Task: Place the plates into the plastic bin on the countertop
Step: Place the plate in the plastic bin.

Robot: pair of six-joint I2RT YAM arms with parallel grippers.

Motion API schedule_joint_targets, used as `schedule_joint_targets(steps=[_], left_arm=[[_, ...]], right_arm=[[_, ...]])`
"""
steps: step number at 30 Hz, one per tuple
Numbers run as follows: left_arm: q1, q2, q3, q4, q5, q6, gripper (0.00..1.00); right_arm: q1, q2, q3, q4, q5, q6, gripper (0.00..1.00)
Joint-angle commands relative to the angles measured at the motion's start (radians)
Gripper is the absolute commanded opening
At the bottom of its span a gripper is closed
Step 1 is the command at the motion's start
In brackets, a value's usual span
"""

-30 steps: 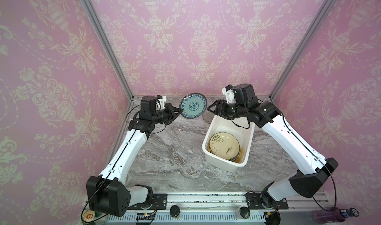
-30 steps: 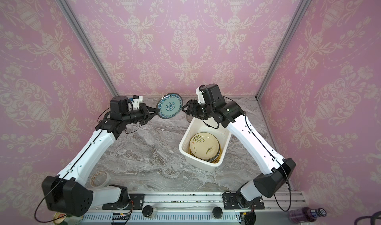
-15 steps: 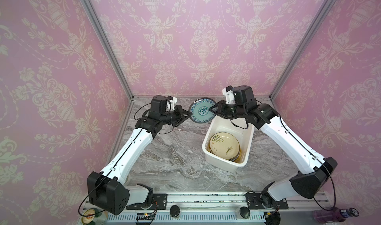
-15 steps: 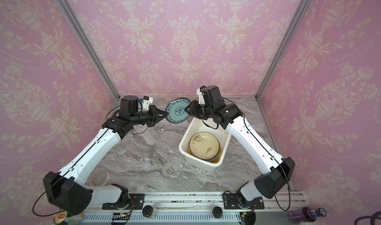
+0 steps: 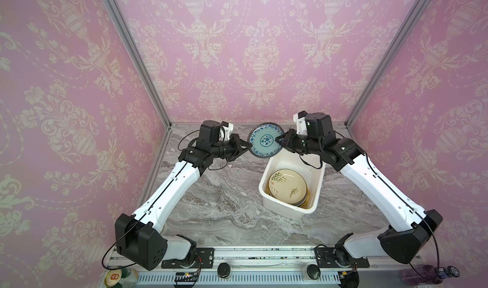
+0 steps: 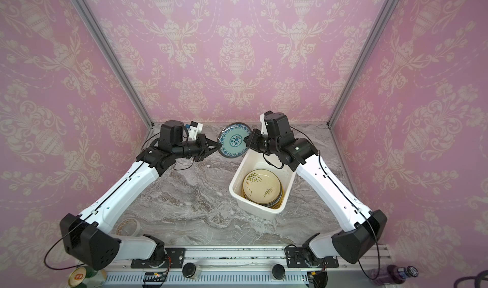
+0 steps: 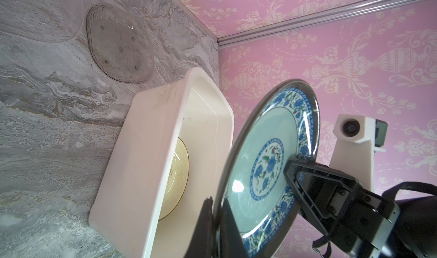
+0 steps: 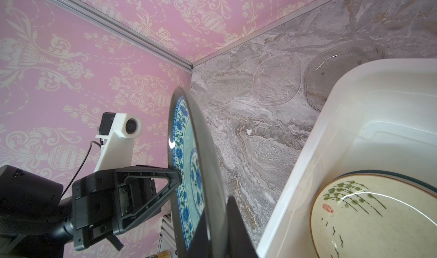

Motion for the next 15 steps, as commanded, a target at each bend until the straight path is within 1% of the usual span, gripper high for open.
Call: schedule_joint_targets(steps=[1,2,3,4,7,11,15], left_arm=[[-0.014,-0.02,-0.018,0.028,-0.052,-0.002,0.32],[-0.014,-0.034,-0.032,0.042,-0.068,-0.003,0.41],[-0.014,-0.046,-0.046,0.058,-0.086,-0.003,0.47],[-0.014,-0.055,-0.056,0.07,-0.1,0.001,0.5],[-0.013,-0.096,-0.084,0.096,-0.165,0.025,0.57],[-0.012,-0.169,-0.15,0.17,-0.283,0.06,0.64],[-0.012,-0.213,-0.186,0.234,-0.346,0.145,0.72]], right_arm=[[0.005,-0.031,0.007,-0.05,0.049,-0.034,0.0],[0.004,-0.034,0.013,-0.077,0.063,-0.032,0.0],[0.002,-0.039,0.017,-0.104,0.076,-0.029,0.0],[0.001,-0.043,0.019,-0.126,0.088,-0.027,0.0],[-0.004,-0.068,0.016,-0.196,0.123,-0.014,0.0],[-0.009,-0.117,-0.005,-0.3,0.173,-0.01,0.0],[-0.014,-0.159,-0.044,-0.4,0.207,-0.023,0.0]])
